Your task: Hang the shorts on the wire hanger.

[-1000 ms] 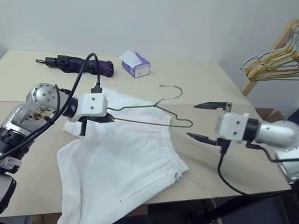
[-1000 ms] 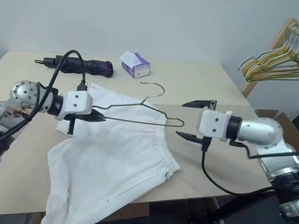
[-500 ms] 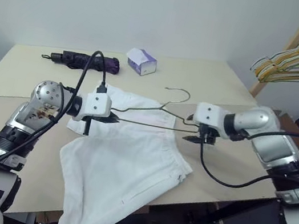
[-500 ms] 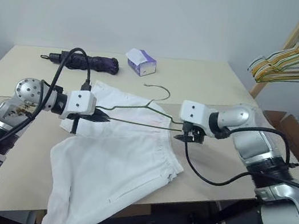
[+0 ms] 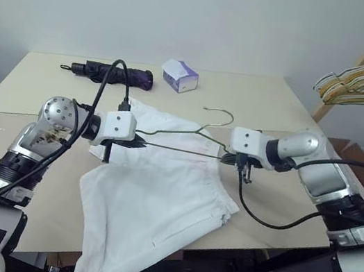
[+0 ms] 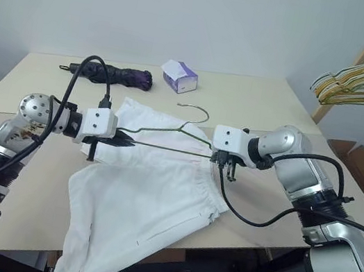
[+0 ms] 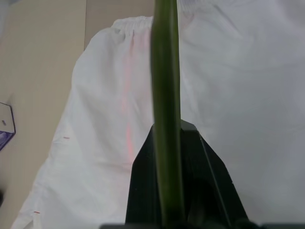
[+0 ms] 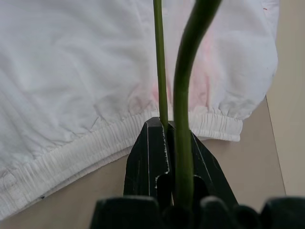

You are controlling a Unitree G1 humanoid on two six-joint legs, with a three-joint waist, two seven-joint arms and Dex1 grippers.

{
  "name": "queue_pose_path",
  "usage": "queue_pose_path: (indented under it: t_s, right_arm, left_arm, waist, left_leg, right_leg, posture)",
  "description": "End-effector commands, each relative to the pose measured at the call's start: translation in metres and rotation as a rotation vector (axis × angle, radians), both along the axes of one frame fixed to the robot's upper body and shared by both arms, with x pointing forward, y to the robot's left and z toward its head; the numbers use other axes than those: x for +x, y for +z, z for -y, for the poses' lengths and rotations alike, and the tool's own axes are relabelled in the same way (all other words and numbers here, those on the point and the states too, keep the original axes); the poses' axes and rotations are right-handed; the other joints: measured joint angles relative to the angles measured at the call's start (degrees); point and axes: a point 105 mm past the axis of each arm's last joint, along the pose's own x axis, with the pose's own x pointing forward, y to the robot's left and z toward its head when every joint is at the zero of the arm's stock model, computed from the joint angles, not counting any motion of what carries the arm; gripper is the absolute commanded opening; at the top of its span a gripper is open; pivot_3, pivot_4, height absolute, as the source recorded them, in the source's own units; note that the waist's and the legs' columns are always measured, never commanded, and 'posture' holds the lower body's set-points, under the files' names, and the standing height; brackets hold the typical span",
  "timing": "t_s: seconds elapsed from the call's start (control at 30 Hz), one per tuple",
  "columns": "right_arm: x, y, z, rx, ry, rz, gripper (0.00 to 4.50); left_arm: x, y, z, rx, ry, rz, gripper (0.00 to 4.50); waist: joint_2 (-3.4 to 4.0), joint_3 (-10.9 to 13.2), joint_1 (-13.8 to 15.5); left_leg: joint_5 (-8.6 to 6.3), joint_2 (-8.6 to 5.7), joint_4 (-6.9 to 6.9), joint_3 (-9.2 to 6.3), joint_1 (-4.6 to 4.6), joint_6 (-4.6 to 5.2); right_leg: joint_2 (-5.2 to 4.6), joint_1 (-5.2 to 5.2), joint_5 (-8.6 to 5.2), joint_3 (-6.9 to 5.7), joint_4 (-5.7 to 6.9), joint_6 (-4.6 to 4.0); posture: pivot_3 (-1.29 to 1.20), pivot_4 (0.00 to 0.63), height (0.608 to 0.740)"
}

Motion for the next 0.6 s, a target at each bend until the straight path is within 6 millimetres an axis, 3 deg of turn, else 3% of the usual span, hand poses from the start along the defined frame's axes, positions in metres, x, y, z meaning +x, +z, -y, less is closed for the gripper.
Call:
queue_pose_path:
  t_s: [0.03, 0.1, 0.23, 0.4, 0.6]
  right_arm:
    - [-0.006, 0.023, -0.001, 0.059, 0.043, 0.041, 0.00]
    - [-0.015, 0.022, 0.007, 0.083, 0.043, -0.002, 0.00]
    - [-0.036, 0.018, 0.031, 0.192, -0.051, -0.139, 0.00]
    - [-0.059, 0.000, 0.069, 0.316, -0.287, -0.380, 0.00]
    - [-0.082, -0.029, 0.106, 0.523, -0.631, -0.743, 0.00]
  left_arm:
    - [-0.001, 0.023, 0.006, -0.137, -0.036, -0.009, 0.77]
    - [0.001, 0.028, -0.003, -0.139, -0.045, 0.033, 1.39]
    - [0.019, 0.058, -0.020, -0.301, 0.084, 0.085, 2.77]
    - [0.008, 0.075, -0.023, -0.458, 0.082, 0.015, 4.34]
    - [-0.027, 0.070, -0.014, -0.543, 0.007, -0.106, 4.46]
  waist:
    - [0.00, 0.00, -0.01]
    - [0.00, 0.00, 0.00]
    - [-0.01, 0.00, 0.28]
    - [0.00, -0.01, 0.59]
    - [0.02, -0.02, 0.17]
  left_leg:
    - [0.00, 0.00, 0.01, -0.01, -0.01, 0.00]
    - [0.00, 0.00, 0.01, -0.01, -0.01, 0.00]
    - [0.00, 0.00, 0.01, -0.08, -0.05, 0.00]
    - [0.00, -0.01, 0.03, -0.08, 0.01, 0.00]
    - [-0.01, 0.03, 0.02, -0.08, 0.21, -0.01]
  right_leg:
    - [0.00, 0.00, 0.00, -0.01, 0.00, 0.00]
    - [0.00, 0.00, 0.00, -0.01, 0.00, 0.01]
    - [0.01, 0.02, -0.01, -0.11, -0.03, 0.01]
    - [-0.02, 0.11, -0.01, -0.12, -0.04, 0.01]
    - [0.00, 0.26, -0.01, -0.11, -0.05, 0.00]
  posture:
    - [-0.07, 0.000, 0.740]
    - [-0.08, 0.000, 0.740]
    - [-0.08, 0.000, 0.740]
    - [-0.07, 0.000, 0.740]
    - [-0.07, 0.000, 0.740]
